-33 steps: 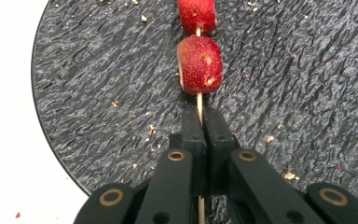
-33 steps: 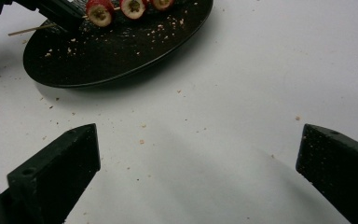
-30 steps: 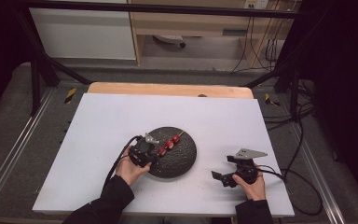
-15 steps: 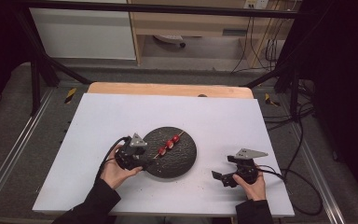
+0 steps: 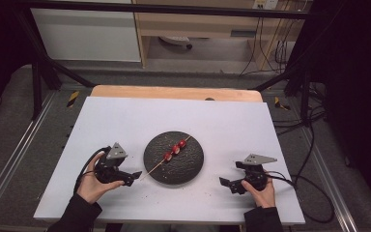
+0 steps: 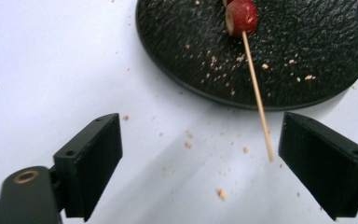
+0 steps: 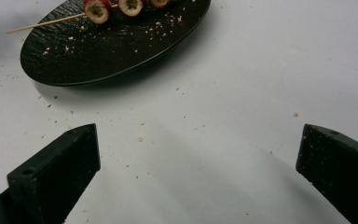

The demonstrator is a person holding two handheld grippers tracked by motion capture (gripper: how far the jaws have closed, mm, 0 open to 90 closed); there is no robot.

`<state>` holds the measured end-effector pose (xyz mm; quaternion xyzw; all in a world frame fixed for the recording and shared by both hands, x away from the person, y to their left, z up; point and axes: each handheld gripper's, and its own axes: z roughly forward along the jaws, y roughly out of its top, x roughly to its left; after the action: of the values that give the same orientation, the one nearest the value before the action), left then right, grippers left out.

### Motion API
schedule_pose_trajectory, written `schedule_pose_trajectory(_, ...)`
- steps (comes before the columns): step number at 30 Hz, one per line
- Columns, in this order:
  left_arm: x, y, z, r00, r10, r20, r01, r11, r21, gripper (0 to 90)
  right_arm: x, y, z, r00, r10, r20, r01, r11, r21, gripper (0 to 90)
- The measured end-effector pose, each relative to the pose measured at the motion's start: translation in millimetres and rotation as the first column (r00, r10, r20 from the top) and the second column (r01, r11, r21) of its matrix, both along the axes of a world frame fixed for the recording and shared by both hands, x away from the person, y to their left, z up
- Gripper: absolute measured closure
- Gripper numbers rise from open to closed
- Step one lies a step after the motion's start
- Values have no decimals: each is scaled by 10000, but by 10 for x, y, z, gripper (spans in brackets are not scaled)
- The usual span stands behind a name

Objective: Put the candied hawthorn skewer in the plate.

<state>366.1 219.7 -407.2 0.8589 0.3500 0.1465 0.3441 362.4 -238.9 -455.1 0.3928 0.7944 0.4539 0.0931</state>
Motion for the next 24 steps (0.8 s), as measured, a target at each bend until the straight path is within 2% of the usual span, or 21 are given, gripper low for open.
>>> schedule_pose_trajectory(6,-80,173,-99,9992,378,116,-374,9985,-388,68,-7,5,-4,10000,-42,-54,41,10000,-12,6)
schedule_pose_trajectory(9,-130,248,-178,9986,483,207,-473,9979,-439,56,-8,7,-8,10000,-27,-90,27,10000,-63,6)
schedule_pose_trajectory(16,-231,436,-339,9966,753,346,-719,9934,-891,51,-16,12,-24,9998,74,-164,-78,9997,-220,6)
schedule_pose_trajectory(24,-258,551,-413,9947,937,418,-891,9909,-1007,51,-26,23,-50,9994,107,-327,-123,9988,-476,6)
